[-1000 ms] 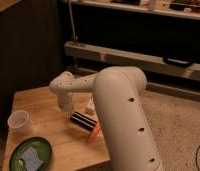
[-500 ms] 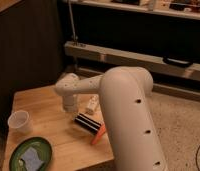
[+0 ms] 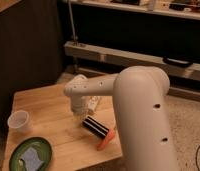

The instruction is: Push the eraser across the table

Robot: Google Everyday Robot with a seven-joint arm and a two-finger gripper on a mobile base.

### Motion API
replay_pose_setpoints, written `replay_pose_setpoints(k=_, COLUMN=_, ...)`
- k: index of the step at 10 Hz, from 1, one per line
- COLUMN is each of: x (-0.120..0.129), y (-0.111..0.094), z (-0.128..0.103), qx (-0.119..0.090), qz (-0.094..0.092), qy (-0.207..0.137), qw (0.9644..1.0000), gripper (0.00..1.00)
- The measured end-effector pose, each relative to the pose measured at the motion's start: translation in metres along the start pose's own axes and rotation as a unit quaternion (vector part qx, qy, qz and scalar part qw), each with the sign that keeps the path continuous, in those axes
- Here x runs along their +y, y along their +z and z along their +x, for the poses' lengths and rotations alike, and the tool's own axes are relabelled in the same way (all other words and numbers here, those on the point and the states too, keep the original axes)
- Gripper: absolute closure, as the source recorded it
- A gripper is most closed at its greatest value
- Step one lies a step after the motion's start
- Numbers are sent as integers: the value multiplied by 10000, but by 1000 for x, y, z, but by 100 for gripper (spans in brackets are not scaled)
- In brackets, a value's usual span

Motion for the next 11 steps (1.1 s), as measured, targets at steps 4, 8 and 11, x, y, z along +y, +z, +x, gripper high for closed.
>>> replay_pose_setpoints(k=4, x=3, y=8, z=37, qx=50, qz=-99, qy=208, qw=9997, gripper=100)
replay_pose_setpoints(k=8, x=8, y=8, z=60, qx=59, qz=-158, qy=297, qw=9994, gripper=100)
replay_pose_setpoints(k=11, x=11, y=7, z=62, qx=33, qz=-196, qy=314, qw=9993, gripper=100)
